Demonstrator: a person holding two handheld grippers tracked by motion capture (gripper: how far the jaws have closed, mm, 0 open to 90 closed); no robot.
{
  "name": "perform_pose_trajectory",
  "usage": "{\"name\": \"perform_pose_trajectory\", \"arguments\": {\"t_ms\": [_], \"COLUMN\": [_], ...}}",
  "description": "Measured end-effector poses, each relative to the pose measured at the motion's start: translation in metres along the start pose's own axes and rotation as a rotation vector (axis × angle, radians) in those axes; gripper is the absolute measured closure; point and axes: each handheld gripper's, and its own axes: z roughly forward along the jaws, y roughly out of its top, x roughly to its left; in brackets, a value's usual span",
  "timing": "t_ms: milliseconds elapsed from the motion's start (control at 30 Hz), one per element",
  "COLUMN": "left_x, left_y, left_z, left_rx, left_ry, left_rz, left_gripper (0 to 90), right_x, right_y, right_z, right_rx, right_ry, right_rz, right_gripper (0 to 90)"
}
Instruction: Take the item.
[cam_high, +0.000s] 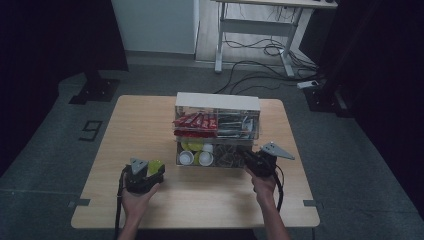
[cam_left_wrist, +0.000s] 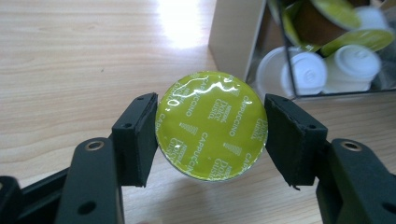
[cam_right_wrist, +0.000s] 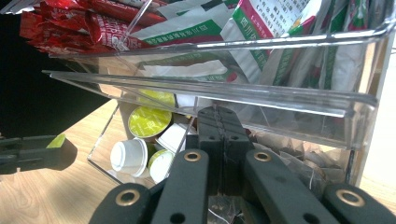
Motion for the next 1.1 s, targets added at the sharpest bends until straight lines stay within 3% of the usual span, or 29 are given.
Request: {"name": "perform_pose_trajectory", "arguments": {"t_ms": [467, 833, 1100], "left_x": [0.016, 0.018, 0.017], "left_y": [-0.015, -0.021, -0.022], "left_z": [0.019, 0.028, 0.028], "left_rx": [0.073, 0.12, 0.117], "left_ry": [0.051, 0.061, 0.061], "left_rz": [-0.016, -0.01, -0.011], "left_gripper": [38.2, 38.1, 37.8], "right_x": [0.0, -0.001, -0.001], "right_y": [-0.001, -0.001, -0.001], "right_z": [0.001, 0.001, 0.001], "right_rx": [0.004, 0.005, 0.006], "right_ry": [-0.007, -0.007, -0.006], "right_rz": [-0.002, -0.002, -0.002], "right_gripper": [89.2, 89.1, 89.1]}}
